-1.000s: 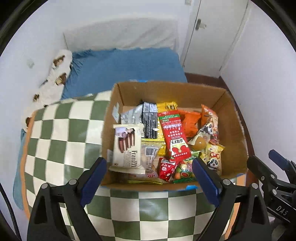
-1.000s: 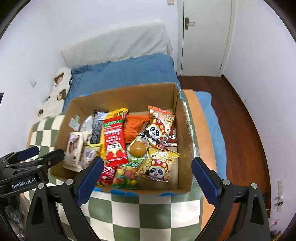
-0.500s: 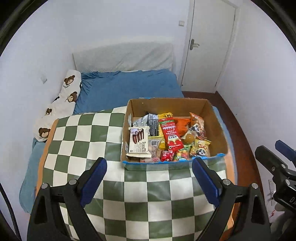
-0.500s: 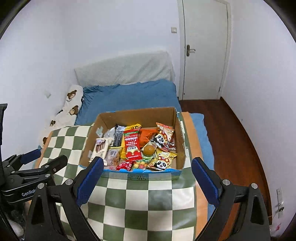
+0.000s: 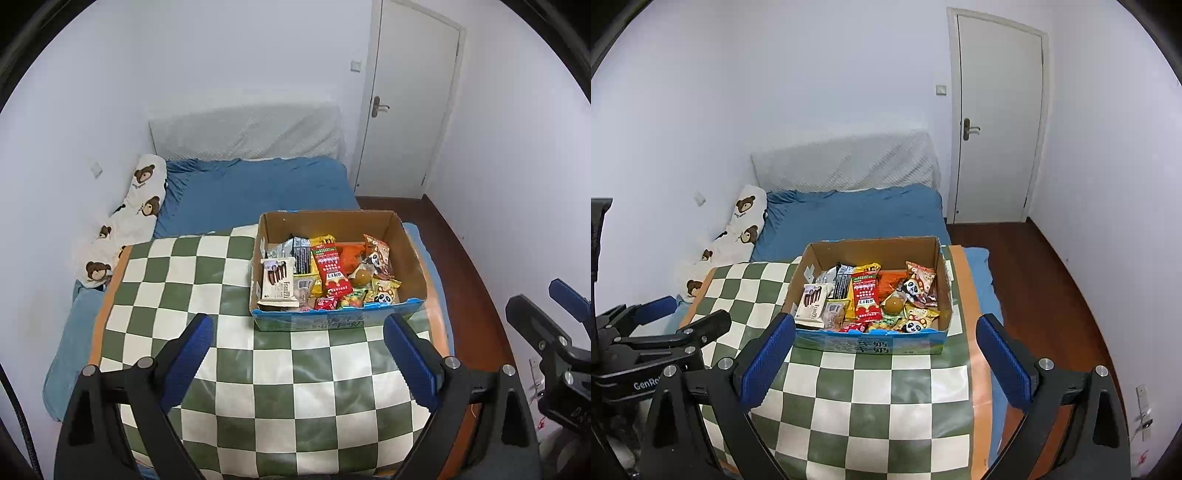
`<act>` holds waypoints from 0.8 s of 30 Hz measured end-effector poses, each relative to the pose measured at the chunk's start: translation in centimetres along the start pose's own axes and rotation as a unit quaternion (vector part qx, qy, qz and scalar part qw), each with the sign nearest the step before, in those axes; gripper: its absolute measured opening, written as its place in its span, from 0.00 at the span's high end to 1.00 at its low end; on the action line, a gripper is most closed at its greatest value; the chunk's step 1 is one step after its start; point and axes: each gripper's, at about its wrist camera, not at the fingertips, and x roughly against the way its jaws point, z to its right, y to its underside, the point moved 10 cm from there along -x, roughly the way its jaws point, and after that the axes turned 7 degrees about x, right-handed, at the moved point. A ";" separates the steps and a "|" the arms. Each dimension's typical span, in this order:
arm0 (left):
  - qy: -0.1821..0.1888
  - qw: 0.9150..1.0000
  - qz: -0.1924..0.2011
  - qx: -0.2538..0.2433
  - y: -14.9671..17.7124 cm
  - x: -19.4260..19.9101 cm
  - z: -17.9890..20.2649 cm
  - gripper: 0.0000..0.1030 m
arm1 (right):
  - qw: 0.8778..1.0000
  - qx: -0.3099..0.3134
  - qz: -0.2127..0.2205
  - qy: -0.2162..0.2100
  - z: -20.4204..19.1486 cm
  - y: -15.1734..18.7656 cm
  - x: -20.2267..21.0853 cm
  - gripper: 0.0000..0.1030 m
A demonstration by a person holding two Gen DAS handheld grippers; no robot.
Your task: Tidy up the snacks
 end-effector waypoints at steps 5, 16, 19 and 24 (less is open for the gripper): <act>0.001 1.000 0.000 -0.003 0.6 1.0 -0.2 0.09 | 1.000 0.003 0.009 0.003 -0.3 -0.1 1.4 0.03; -0.005 1.000 0.004 0.000 0.6 0.4 -0.3 0.09 | 1.000 -0.002 0.008 0.009 0.2 0.1 1.4 0.03; -0.006 1.000 0.007 0.000 0.4 -0.6 -0.2 0.00 | 1.000 -0.002 0.009 0.017 0.4 0.1 0.4 0.01; -0.024 1.000 -0.001 -0.004 0.1 -3.0 -0.2 0.00 | 0.999 -0.009 0.009 0.033 1.3 0.0 -1.4 0.00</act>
